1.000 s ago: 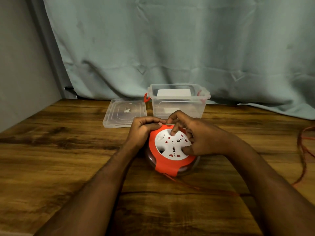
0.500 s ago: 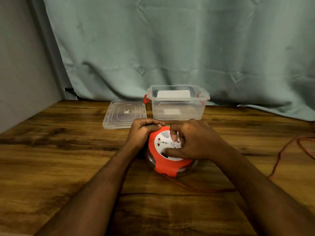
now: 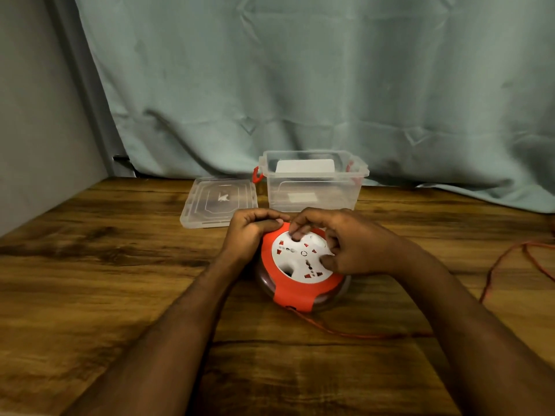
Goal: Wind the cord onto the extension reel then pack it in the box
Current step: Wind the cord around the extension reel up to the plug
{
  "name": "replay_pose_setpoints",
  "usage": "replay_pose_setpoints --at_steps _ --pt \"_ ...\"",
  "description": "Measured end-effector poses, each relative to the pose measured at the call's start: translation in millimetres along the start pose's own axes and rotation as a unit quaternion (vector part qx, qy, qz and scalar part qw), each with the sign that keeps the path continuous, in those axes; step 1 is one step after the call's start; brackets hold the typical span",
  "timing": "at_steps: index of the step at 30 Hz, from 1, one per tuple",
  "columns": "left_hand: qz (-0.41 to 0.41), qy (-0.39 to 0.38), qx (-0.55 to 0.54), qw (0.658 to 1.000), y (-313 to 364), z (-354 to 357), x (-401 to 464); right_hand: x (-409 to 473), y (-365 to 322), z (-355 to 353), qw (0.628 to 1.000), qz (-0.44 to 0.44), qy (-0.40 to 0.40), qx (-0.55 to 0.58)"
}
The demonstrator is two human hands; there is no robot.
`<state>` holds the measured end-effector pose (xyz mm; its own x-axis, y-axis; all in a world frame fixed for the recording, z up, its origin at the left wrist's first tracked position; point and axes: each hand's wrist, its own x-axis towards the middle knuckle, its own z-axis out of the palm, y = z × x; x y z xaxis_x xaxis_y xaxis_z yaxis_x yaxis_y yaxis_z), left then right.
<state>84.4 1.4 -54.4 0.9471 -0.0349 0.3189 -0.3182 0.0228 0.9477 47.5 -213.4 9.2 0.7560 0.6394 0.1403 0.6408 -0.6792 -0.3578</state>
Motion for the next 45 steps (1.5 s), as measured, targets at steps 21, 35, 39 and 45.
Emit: replay_pose_setpoints --at_steps 21,35,39,45 --pt "-0.014 0.001 0.001 1.000 0.5 -0.2 0.9 0.9 -7.8 8.0 0.990 0.014 0.077 -0.116" --pt "-0.010 -0.012 -0.010 1.000 0.1 -1.4 2.1 9.4 -4.8 33.3 0.986 -0.012 0.150 -0.068" --pt "-0.015 -0.010 -0.010 1.000 -1.3 -2.6 3.5 3.2 11.4 22.0 0.988 -0.031 0.142 0.041" --pt "-0.012 -0.013 -0.005 1.000 -3.7 -2.7 5.5 5.6 30.0 18.7 0.996 -0.025 0.060 0.057"
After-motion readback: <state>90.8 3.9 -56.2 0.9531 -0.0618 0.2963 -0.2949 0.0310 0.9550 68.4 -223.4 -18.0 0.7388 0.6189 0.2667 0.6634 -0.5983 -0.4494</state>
